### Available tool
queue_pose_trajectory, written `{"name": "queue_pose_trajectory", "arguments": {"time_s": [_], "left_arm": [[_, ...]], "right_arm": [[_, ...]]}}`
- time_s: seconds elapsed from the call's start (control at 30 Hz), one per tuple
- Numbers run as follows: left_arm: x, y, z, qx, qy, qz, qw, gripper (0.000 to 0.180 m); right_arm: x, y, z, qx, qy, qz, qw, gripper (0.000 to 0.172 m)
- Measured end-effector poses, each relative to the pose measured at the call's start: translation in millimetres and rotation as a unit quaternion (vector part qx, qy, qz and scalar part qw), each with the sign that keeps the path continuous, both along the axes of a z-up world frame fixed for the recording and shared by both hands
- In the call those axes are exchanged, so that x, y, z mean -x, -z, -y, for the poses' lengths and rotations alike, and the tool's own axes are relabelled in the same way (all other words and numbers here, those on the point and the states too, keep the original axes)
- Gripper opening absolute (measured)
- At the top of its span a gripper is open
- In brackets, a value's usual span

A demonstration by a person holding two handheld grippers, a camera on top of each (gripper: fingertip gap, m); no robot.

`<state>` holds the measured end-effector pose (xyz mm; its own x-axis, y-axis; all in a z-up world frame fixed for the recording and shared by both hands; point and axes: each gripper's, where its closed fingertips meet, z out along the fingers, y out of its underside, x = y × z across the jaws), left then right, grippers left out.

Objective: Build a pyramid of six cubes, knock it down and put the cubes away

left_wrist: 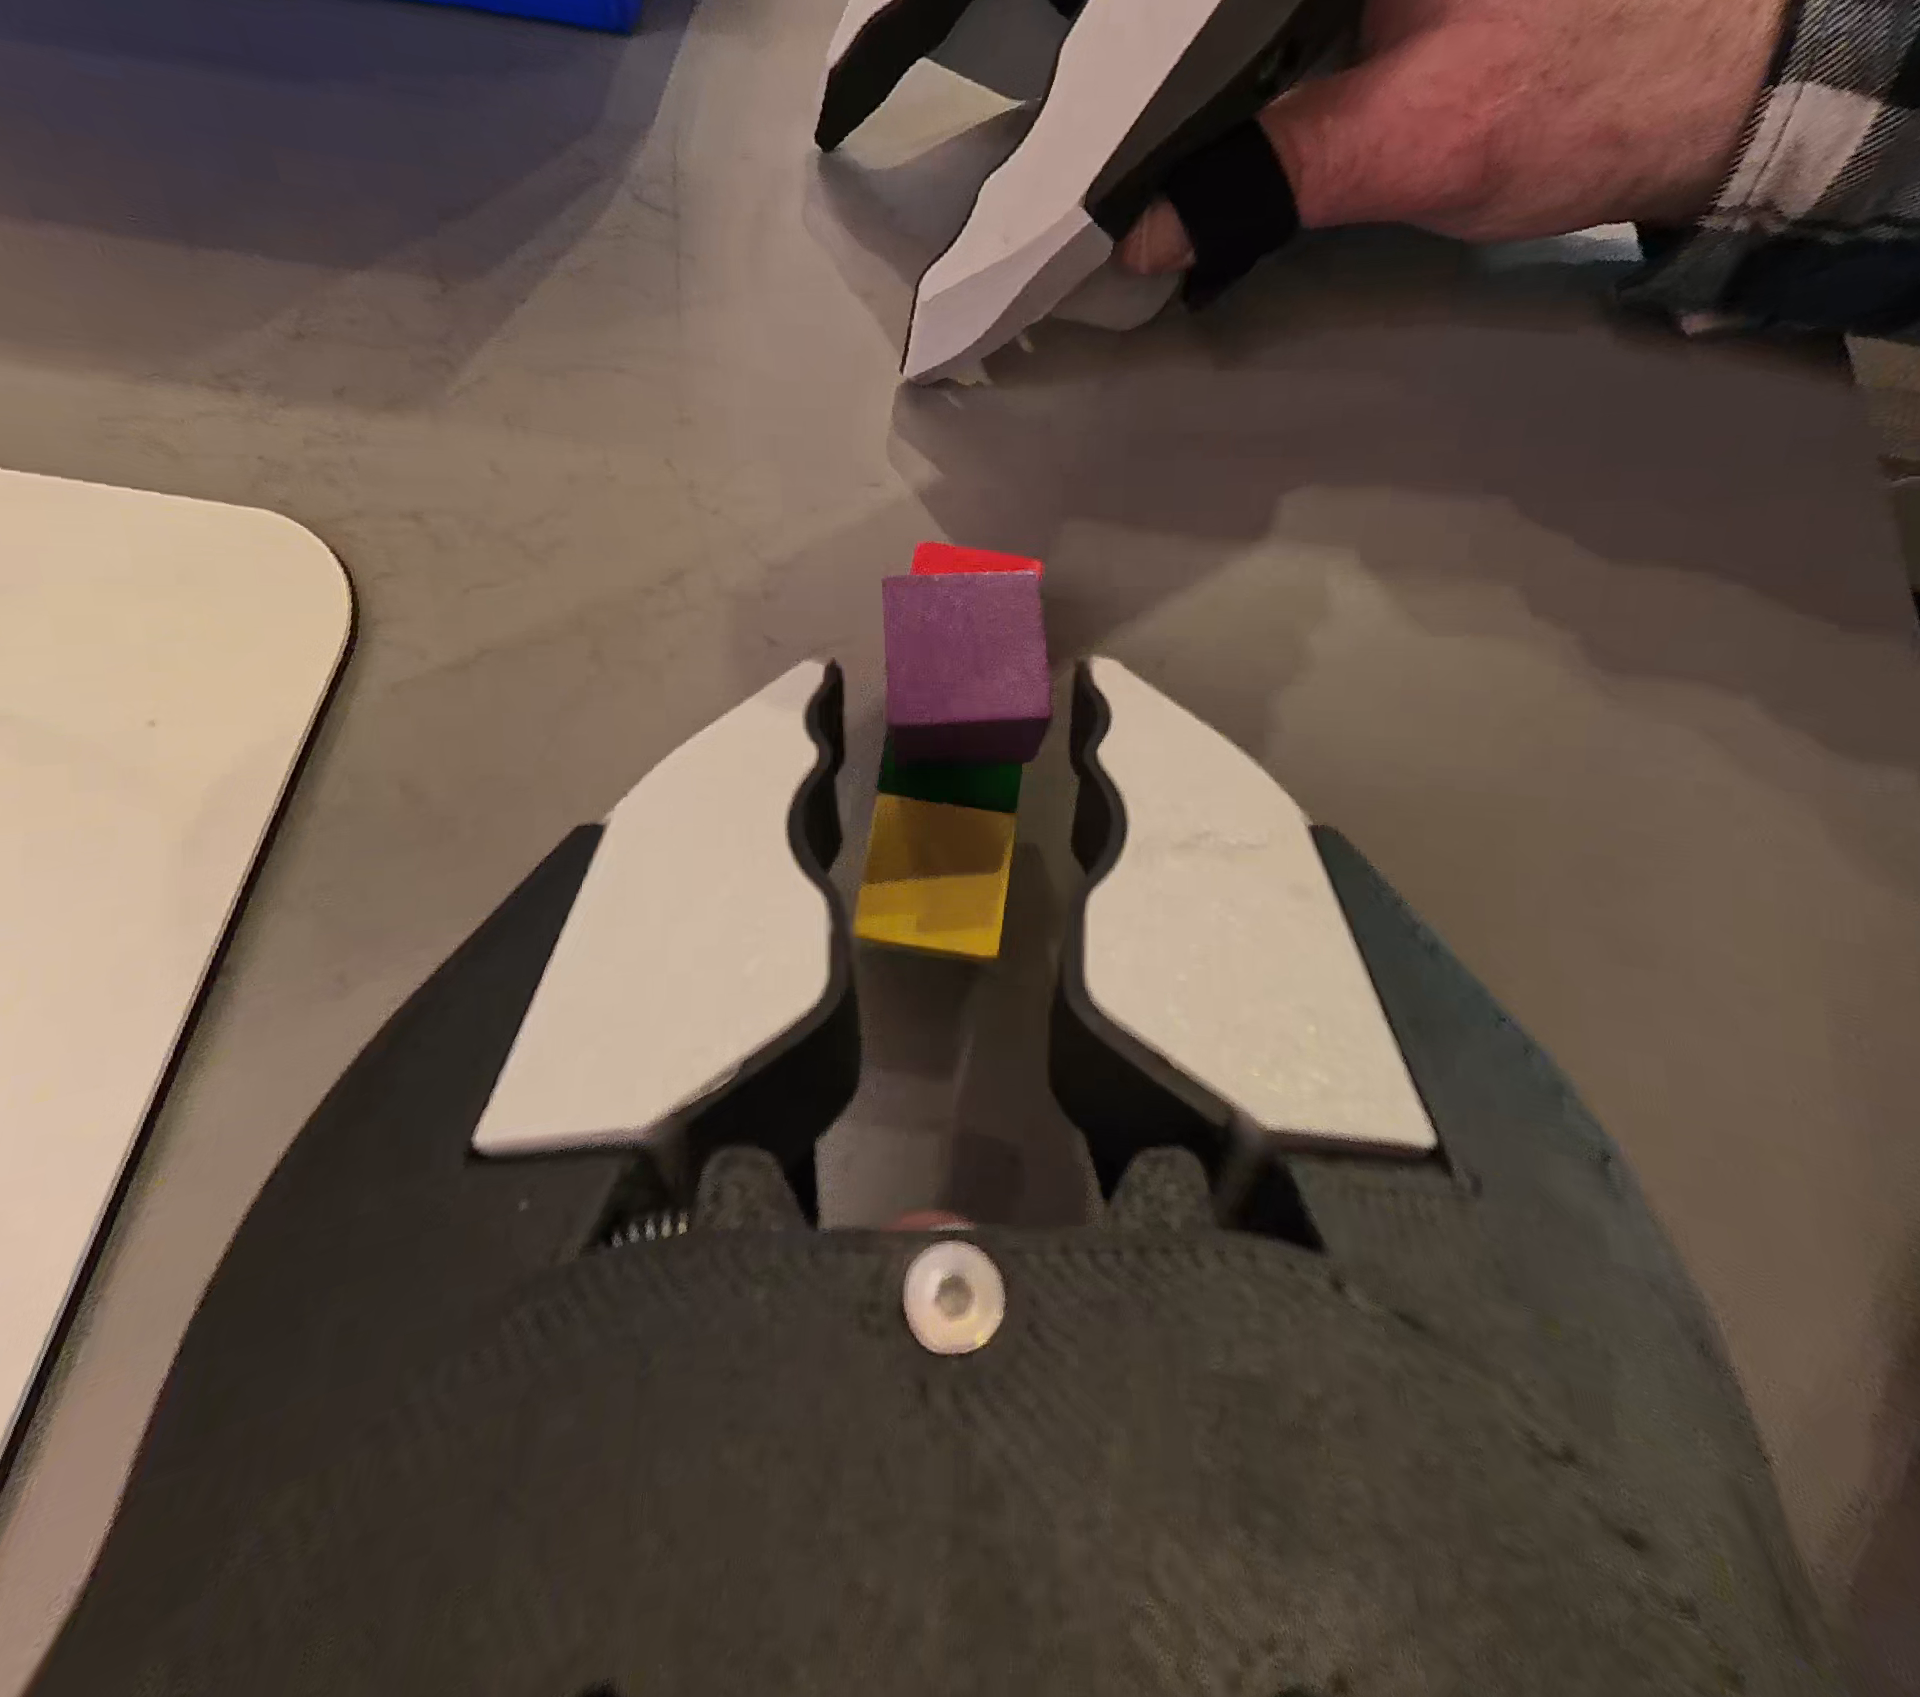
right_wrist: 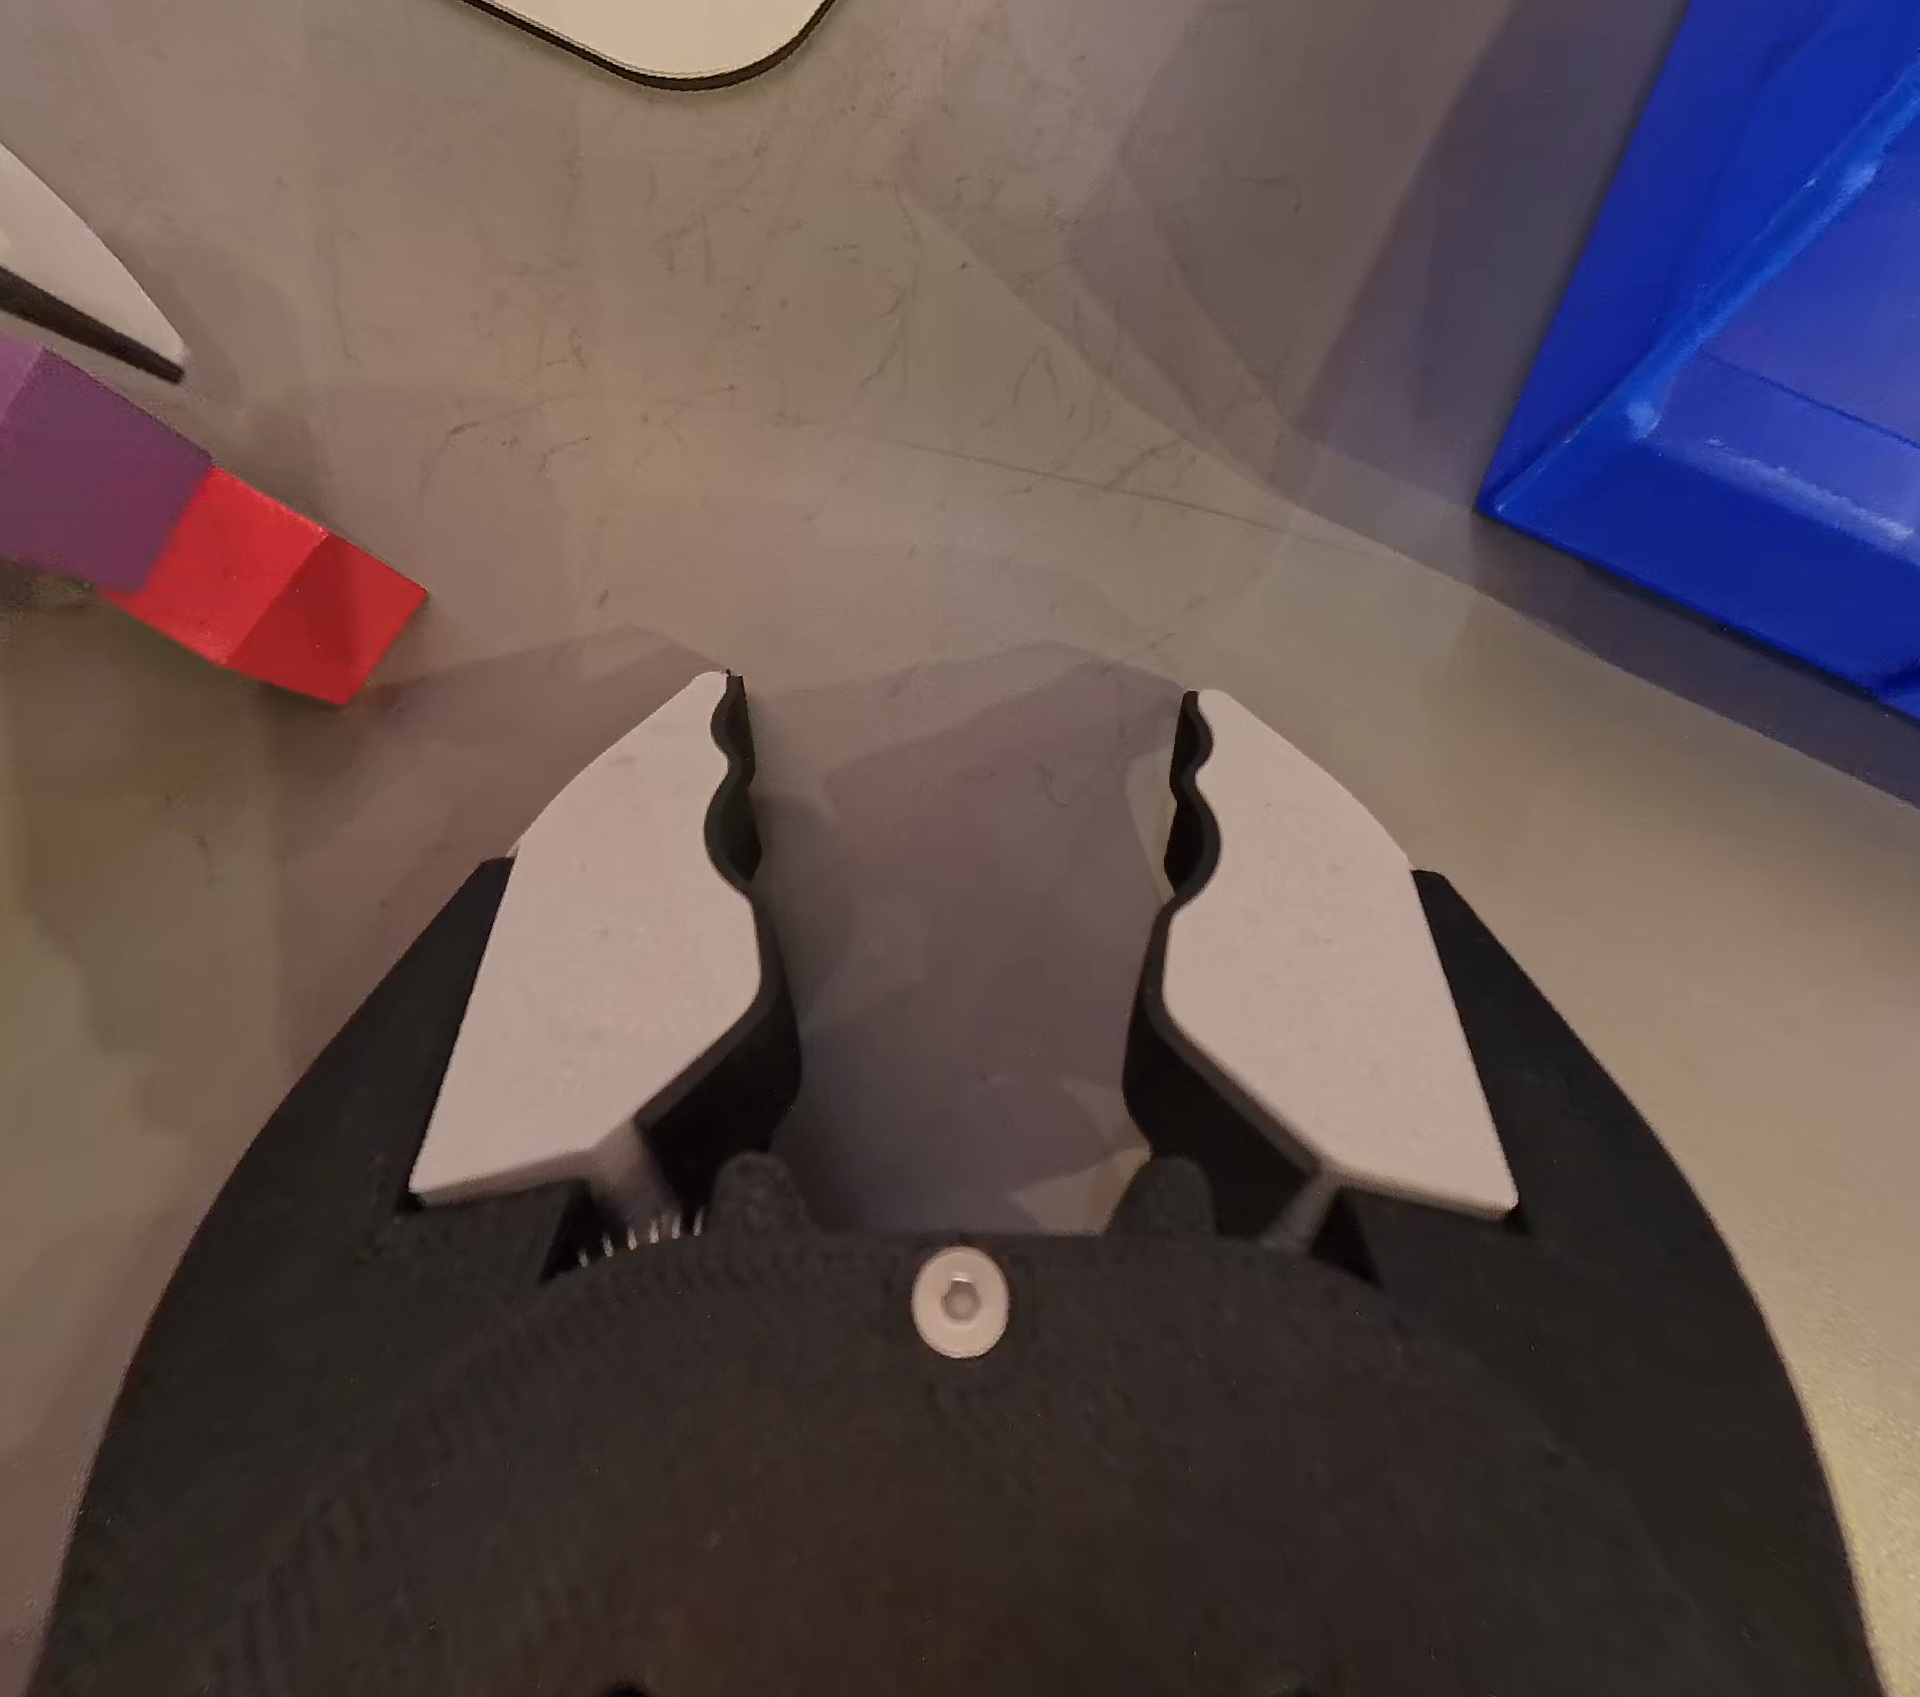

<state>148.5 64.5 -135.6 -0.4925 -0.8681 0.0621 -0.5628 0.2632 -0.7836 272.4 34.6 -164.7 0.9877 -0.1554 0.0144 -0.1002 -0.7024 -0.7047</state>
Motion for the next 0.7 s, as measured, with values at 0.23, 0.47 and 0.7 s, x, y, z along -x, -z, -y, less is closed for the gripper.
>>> {"name": "queue_pose_trajectory", "arguments": {"time_s": [0.23,0.47,0.7], "left_arm": [[-1,-5,-1,0.001,0.011,0.003,1.0,0.037],[-3,-7,6,-0.004,0.035,0.006,0.999,0.028],[-4,-4,7,0.005,0.04,0.007,0.999,0.028]], "right_arm": [[0,0,0,0.0,0.0,0.0,1.0,0.078],[0,0,0,0.0,0.0,0.0,1.0,0.078],[0,0,0,0.0,0.0,0.0,1.0,0.078]]}}
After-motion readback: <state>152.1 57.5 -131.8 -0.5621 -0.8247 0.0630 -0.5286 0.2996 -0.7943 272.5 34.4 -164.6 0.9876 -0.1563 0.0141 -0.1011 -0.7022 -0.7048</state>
